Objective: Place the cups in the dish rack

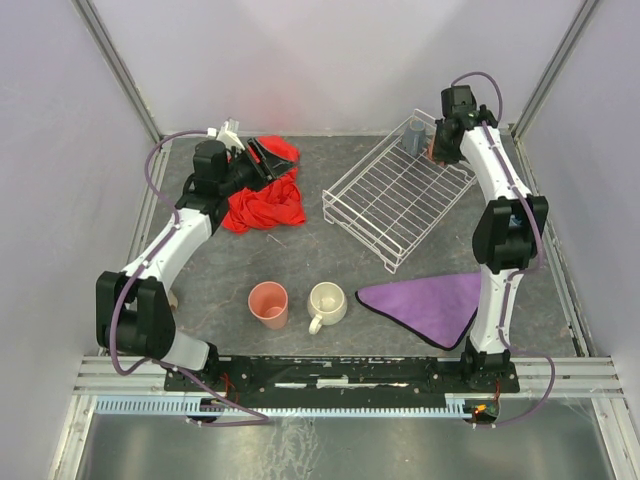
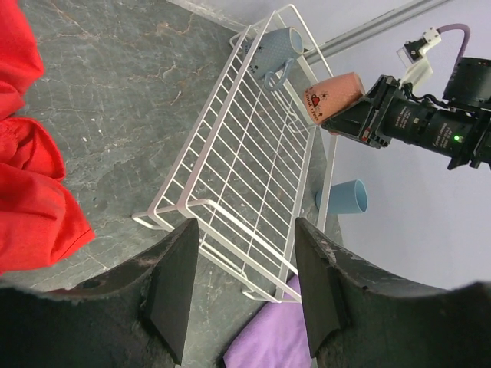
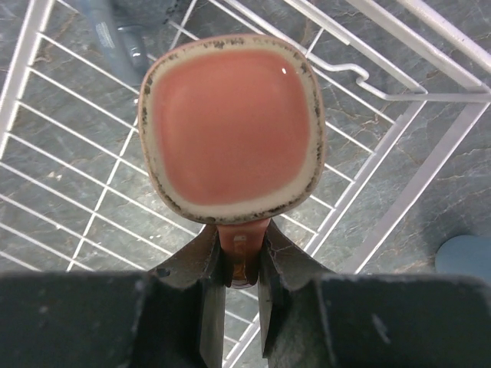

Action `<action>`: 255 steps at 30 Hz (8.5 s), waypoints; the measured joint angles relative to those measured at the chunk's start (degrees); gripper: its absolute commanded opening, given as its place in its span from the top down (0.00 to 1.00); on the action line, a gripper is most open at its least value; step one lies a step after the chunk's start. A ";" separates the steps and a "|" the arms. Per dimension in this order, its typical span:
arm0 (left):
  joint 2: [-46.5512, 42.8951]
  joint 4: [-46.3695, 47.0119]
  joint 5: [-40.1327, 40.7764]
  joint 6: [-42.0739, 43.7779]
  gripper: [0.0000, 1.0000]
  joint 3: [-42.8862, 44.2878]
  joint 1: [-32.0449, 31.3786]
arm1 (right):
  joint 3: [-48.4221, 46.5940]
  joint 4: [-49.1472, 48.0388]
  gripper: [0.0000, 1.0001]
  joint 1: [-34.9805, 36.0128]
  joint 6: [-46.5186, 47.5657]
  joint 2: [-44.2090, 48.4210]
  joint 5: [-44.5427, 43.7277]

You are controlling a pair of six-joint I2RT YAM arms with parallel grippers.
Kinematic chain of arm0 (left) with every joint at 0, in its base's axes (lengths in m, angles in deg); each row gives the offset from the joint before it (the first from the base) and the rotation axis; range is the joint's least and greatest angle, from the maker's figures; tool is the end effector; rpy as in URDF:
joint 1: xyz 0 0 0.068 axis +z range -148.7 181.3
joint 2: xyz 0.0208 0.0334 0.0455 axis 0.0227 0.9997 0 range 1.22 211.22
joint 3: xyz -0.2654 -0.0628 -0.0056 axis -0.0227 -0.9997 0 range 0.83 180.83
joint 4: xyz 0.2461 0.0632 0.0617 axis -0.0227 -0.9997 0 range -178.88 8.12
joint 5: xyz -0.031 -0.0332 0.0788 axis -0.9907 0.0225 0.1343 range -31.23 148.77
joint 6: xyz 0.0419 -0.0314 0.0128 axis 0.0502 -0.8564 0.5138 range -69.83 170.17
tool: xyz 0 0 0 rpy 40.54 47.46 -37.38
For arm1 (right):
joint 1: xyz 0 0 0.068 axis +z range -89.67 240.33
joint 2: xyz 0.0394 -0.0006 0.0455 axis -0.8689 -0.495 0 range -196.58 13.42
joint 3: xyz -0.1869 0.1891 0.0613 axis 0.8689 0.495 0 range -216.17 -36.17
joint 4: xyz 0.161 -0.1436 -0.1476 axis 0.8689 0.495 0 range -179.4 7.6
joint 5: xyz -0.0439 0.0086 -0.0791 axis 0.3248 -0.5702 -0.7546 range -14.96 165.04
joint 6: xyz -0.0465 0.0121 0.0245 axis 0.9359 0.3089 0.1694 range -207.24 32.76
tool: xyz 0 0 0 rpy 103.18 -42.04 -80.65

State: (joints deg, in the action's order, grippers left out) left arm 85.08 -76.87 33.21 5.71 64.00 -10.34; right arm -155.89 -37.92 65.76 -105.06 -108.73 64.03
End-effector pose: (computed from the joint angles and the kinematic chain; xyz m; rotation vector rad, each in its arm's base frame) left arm 0.3342 -0.0846 0.3169 -0.2274 1.9481 -1.0759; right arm 0.4705 0.0380 0.2986 0.3462 2.4641 -0.0713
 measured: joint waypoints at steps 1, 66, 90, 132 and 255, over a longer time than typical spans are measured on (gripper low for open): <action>0.00 -0.26 0.00 0.20 0.40 0.13 0.07 | -0.35 0.09 0.99 -0.26 0.39 -0.68 -0.20; 7.61 -0.68 -0.52 2.60 0.40 5.92 4.17 | -1.38 -13.29 0.45 -1.99 6.08 -14.23 -4.17; 0.61 0.11 -1.79 2.71 0.38 -1.42 4.17 | 11.78 -12.46 0.41 -1.57 3.08 2.64 1.33; -25.90 -59.19 29.86 15.91 0.40 -4.57 -18.25 | 30.23 2.38 0.33 13.97 -1.36 33.51 9.35; -3.76 -0.37 -12.04 -15.96 0.72 1.64 -1.22 | 58.10 -107.14 0.79 13.97 -93.77 20.26 55.91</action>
State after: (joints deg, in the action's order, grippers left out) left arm 81.32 -77.24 21.16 -10.25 65.64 -11.56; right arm -97.79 -145.06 79.73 -198.83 -88.46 119.94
